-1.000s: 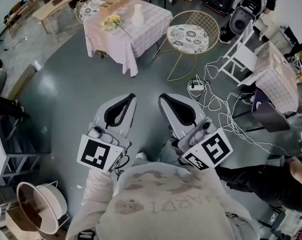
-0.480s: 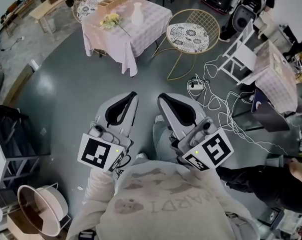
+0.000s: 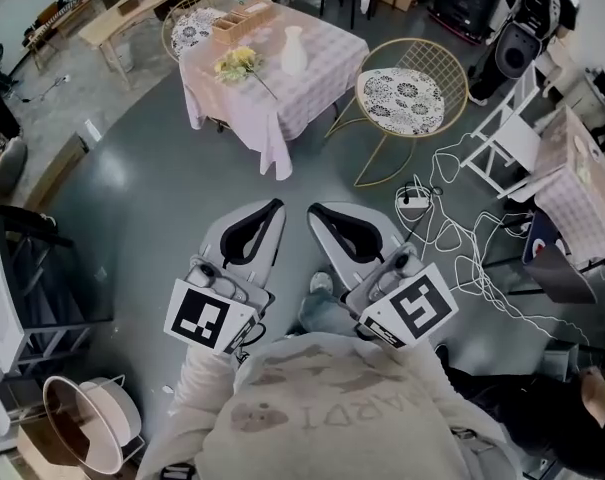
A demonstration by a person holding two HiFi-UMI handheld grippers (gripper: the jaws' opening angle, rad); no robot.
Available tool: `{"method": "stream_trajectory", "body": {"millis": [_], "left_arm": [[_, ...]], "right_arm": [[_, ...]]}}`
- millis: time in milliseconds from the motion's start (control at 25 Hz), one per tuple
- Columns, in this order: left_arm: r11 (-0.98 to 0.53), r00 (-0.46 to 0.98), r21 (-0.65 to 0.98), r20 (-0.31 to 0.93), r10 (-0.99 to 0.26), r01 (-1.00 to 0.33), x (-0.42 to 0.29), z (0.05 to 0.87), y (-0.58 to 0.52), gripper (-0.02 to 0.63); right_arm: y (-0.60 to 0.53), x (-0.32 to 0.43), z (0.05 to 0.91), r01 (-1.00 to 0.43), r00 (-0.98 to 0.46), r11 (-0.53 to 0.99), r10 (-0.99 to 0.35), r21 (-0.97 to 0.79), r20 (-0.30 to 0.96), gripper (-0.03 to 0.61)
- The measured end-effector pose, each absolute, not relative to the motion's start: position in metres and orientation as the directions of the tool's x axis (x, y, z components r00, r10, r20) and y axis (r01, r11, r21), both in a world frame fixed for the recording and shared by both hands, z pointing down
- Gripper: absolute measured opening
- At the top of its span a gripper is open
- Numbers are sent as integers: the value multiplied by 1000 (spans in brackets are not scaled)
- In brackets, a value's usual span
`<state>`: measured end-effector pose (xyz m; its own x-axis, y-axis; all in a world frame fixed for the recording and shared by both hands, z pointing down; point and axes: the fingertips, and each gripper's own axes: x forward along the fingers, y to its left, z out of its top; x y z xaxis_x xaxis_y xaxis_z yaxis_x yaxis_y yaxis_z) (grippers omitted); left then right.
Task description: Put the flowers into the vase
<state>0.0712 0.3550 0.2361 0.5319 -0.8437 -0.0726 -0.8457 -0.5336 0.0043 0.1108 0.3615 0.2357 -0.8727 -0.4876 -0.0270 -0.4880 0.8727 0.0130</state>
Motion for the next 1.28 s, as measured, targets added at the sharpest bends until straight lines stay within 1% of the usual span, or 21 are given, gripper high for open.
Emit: {"method": "stream_trajectory", "body": {"millis": [360,600,840,1080,1280], "left_arm": [[-505,504,17,-48,-862,-863,81,227,264,0],[-448,445,36,-75,-893,-893,85,220,215,0],[-420,420,20,-32,-907,-907,88,229,191,0],[-427,427,3,-11,-904,-904,83,236,163,0],[-453,453,30,-15,-892,-891,70,243,129,0]], "right_arm": [[269,119,233,-409,-912,912,-409,1,-16,42],[223,132,237,-371,-928,928,-371,-5,-20,43],[195,135,241,-340,-940,940,-341,-31,-37,42],[164,126,246,-343,-938,938,-345,-47,-38,41],[134,111,251,-366,-930,930,-367,-46,-16,41]]}}
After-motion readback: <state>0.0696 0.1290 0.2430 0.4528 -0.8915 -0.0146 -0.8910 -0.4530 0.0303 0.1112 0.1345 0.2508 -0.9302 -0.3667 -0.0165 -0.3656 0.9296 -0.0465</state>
